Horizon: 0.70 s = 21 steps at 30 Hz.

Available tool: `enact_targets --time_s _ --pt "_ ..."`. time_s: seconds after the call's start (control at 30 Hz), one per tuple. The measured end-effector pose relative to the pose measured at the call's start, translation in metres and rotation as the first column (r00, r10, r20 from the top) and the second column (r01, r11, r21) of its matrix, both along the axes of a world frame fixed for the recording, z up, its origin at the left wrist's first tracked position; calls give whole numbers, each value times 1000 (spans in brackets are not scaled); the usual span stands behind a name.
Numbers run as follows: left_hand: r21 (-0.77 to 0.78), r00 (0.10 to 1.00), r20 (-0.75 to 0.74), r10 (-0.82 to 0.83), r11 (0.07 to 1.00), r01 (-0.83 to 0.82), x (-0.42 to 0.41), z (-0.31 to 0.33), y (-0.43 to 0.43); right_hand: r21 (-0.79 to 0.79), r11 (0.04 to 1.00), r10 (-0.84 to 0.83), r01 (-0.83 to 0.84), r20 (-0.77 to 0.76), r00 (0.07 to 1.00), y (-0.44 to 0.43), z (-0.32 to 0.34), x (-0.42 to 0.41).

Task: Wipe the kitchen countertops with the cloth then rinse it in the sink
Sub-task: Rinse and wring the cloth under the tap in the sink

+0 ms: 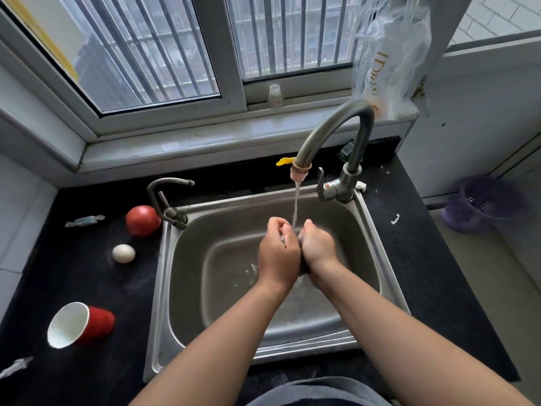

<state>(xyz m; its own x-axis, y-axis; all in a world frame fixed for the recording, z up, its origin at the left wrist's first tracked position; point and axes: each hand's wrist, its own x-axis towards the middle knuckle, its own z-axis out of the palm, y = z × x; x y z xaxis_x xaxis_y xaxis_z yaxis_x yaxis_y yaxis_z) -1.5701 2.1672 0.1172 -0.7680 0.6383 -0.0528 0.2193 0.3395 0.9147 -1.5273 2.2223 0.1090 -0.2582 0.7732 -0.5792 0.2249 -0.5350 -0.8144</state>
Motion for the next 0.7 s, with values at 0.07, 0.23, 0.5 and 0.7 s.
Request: enact_targets --time_s 0.07,0.23,0.5,0.7 --pt "42 999 32 -35 999 34 -4 -2 -1 -41 999 15 -18 -71 997 1 0 2" --pt "98 846 531 43 989 -111 -7 5 2 92 993 95 -75 -235 967 -1 0 12" --pt "-170 295 920 257 942 -289 -7 15 5 488 870 27 78 -203 979 -19 6 10" --pt "-36 725 575 378 897 -440 -7 9 6 141 974 -145 178 -219 965 -27 7 -8"
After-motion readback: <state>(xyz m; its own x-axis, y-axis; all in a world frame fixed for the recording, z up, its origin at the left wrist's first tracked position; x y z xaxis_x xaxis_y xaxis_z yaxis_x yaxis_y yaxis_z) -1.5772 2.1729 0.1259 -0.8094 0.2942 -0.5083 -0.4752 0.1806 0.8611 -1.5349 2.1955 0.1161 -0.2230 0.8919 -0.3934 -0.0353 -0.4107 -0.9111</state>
